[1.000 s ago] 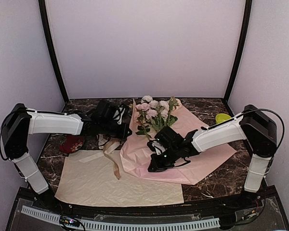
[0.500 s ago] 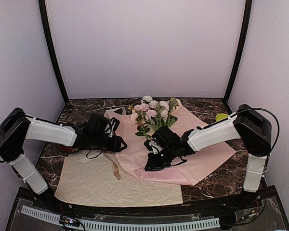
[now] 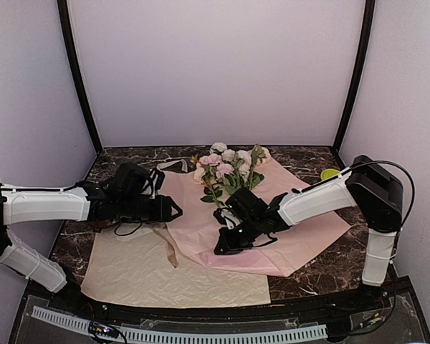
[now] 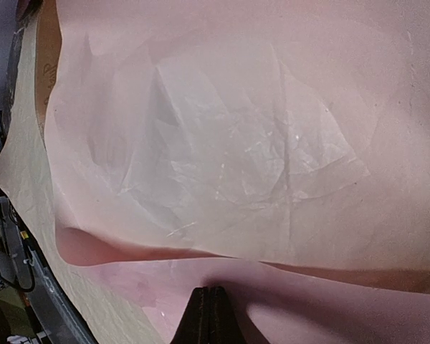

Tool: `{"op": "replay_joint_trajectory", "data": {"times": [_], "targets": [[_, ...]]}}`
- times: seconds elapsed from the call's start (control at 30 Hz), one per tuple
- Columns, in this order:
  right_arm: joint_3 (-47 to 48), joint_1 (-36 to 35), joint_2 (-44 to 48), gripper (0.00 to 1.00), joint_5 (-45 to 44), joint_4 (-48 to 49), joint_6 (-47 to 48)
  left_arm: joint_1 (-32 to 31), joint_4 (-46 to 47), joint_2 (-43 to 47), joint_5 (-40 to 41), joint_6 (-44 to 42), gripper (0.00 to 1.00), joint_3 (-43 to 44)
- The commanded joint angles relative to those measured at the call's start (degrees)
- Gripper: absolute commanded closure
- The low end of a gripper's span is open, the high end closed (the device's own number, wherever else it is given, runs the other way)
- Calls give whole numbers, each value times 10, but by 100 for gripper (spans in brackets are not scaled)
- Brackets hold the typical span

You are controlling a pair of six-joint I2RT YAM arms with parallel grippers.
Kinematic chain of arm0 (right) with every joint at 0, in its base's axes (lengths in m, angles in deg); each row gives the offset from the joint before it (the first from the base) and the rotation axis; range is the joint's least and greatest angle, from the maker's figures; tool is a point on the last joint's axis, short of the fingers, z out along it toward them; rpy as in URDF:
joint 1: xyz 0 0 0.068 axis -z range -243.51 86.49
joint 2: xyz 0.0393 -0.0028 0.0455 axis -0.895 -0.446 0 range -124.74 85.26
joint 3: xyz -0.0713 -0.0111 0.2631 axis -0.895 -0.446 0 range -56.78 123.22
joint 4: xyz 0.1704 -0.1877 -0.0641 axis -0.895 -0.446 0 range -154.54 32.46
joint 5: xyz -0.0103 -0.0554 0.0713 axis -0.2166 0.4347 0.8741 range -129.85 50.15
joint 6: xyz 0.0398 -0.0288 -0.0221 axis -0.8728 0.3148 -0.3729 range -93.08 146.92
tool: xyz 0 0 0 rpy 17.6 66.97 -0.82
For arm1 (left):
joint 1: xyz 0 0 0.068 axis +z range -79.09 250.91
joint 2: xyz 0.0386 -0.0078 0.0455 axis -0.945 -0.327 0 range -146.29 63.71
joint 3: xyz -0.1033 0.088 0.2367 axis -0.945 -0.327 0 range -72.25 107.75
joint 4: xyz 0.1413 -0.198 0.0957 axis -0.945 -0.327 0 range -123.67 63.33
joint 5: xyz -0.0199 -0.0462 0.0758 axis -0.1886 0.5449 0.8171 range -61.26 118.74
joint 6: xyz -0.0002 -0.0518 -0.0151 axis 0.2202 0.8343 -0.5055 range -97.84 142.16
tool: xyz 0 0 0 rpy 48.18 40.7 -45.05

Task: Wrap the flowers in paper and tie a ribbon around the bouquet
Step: Fold the one-fourth-folded wrapping paper at the center of the board.

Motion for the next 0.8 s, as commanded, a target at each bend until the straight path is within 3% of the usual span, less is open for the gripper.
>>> {"op": "replay_joint_trajectory", "data": {"times": [0.0,0.13,0.4,0.63,0.77], "targets": [[-11,-5,-45,100,-16,-27,-9,-49,-21,63,19,105,49,-34],[-17,-7,-41,100,-24,-21,-16,-108,37,45,44,208,48,-73],[-20,-16,-38,100,-34,-3,-22,-180,-21,-20,135,269,37,-8],[-13,-18,-37,100,-35,-17,-7,-206,17,-31,142,338,33,-37],[-8,-17,-39,100,-40,-35,3,-241,-29,-23,189,376,33,-29]]}}
